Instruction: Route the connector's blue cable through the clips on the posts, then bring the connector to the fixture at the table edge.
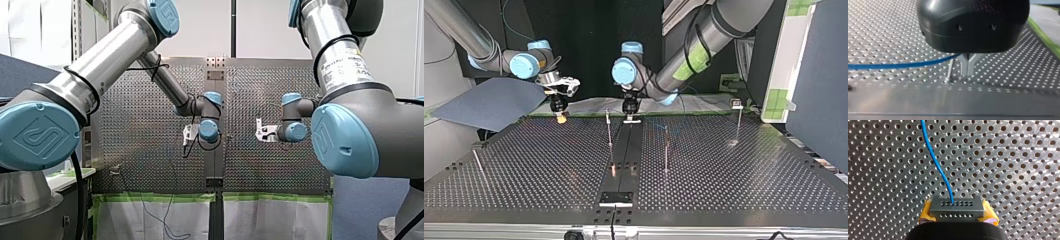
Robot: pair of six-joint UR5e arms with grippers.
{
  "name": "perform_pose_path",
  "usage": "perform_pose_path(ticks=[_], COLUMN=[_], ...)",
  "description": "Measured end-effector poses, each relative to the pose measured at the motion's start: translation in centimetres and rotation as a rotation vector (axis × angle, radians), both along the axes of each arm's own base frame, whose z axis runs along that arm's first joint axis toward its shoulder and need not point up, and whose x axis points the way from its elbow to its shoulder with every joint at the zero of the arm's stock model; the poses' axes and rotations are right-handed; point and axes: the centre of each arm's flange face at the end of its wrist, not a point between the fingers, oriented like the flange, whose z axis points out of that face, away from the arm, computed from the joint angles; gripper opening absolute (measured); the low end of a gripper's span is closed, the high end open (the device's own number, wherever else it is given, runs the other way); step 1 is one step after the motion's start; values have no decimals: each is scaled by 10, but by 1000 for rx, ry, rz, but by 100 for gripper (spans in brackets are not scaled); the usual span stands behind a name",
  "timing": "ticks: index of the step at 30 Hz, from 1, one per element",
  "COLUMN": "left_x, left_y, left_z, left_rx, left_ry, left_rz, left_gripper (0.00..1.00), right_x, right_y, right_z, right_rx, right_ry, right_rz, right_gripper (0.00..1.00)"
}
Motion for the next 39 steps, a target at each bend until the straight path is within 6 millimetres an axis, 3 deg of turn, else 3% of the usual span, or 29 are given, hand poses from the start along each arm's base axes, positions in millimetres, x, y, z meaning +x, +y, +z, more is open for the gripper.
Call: perform_pose_path(ticks=[6, 16, 39], left_x=[11, 23, 50], left_y=[4, 8, 13], left_z=[2, -14, 1], left_rx=[-7, 1, -31], left_ry=[-10, 9, -17], left_rz=[-5, -5, -25], left_gripper=[0, 0, 0], right_x=[-2, -5, -9], right_y=[-2, -4, -11], right_z=[0, 1, 5], right_rx=[-3, -7, -11], right_ry=[-3, -3, -12], right_rz=[-11, -29, -51], right_gripper=[0, 0, 0])
